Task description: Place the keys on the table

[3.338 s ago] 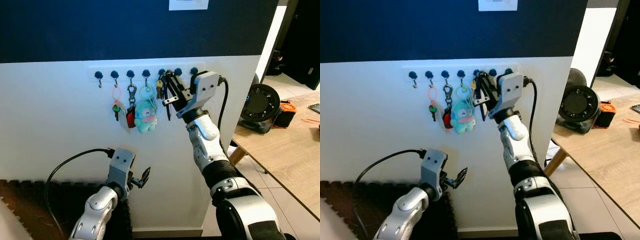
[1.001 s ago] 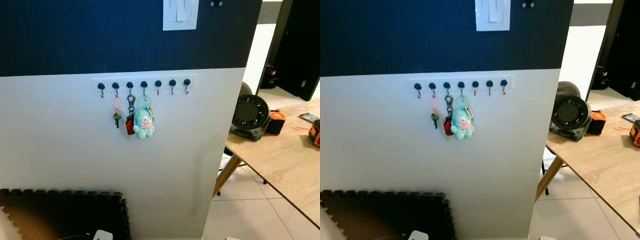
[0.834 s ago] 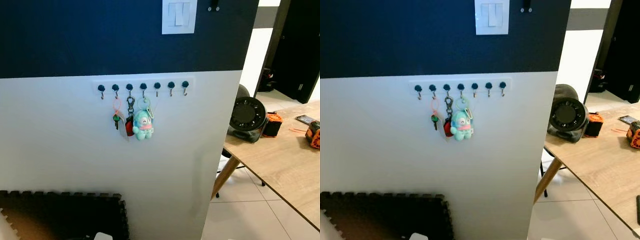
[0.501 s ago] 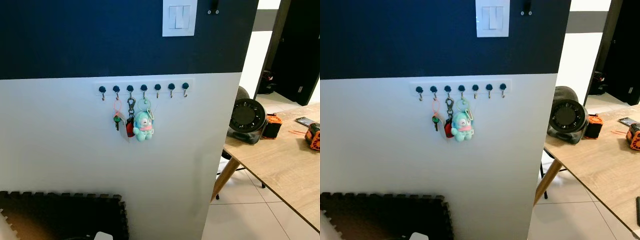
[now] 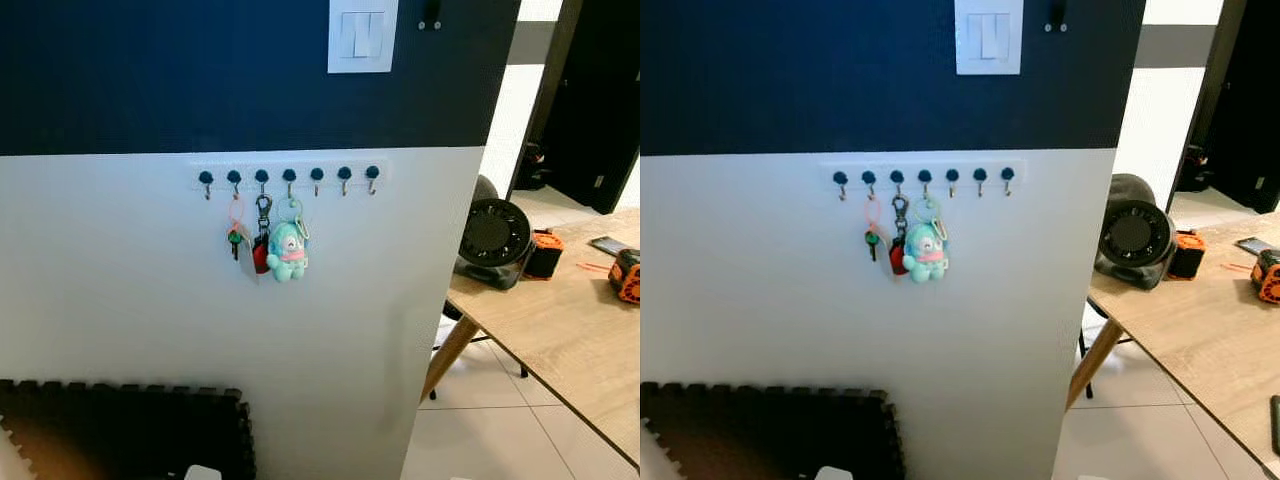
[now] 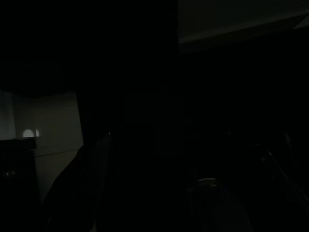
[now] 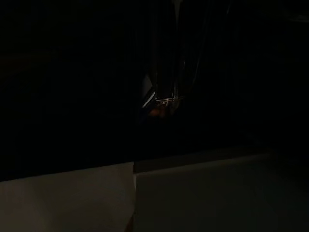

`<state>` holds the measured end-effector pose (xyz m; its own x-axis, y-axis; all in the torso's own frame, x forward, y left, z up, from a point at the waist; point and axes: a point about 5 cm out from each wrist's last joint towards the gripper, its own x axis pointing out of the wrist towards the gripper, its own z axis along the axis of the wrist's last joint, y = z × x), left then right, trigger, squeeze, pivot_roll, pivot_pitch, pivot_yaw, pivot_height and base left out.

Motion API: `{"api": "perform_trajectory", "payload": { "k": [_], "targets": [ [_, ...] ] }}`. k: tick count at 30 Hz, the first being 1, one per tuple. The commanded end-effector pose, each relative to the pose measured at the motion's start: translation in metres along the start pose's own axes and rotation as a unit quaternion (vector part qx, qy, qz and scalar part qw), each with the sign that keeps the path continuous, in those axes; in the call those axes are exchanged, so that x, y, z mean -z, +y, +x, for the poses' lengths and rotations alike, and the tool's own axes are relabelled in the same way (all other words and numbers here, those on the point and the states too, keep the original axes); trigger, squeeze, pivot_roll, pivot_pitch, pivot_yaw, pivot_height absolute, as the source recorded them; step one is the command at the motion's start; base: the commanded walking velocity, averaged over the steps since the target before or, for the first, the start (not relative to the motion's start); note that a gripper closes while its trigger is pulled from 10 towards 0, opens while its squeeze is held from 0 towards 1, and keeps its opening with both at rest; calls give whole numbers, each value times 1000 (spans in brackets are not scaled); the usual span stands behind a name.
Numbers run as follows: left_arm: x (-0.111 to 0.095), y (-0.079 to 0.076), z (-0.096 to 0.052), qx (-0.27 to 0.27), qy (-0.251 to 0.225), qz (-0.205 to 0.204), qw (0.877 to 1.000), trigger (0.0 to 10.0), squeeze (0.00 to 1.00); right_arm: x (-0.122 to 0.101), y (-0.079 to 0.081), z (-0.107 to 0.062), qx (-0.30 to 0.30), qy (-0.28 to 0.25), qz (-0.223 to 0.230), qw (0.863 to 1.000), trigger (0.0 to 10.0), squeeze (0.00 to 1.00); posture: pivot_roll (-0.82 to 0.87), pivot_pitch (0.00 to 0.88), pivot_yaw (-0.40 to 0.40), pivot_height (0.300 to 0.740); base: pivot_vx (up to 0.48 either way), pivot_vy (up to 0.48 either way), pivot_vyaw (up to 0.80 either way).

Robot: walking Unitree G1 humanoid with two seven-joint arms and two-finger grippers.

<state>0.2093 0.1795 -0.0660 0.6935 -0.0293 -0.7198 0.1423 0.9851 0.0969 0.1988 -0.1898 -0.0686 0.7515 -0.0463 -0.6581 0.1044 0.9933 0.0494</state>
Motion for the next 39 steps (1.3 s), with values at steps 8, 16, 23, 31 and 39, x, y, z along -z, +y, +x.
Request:
{"api": "perform_trajectory", "payload": {
  "k": [8,16,23,31,39],
  "targets": [
    [-2,-5,1,7,-8,8,1000,10000,0,4,2,-1,-6,11,-5,1000,10000,0,55,49,11,740,0,0,-100],
    [-4,-4,1,5,-12,8,1000,10000,0,6,3,-1,-7,11,-7,1000,10000,0,56,51,12,740,0,0,0],
    [-4,-4,1,4,-14,6,1000,10000,0,5,4,-1,-11,8,-9,1000,10000,0,58,50,11,740,0,0,-333],
    [-4,-5,1,4,-15,4,1000,10000,0,3,6,-1,-19,-1,-11,1000,10000,0,60,50,10,740,0,0,-91],
    [-5,-4,1,5,-15,6,1000,10000,0,1,7,0,-25,-3,-33,999,10000,0,61,49,13,740,0,0,0]
  ]
}}
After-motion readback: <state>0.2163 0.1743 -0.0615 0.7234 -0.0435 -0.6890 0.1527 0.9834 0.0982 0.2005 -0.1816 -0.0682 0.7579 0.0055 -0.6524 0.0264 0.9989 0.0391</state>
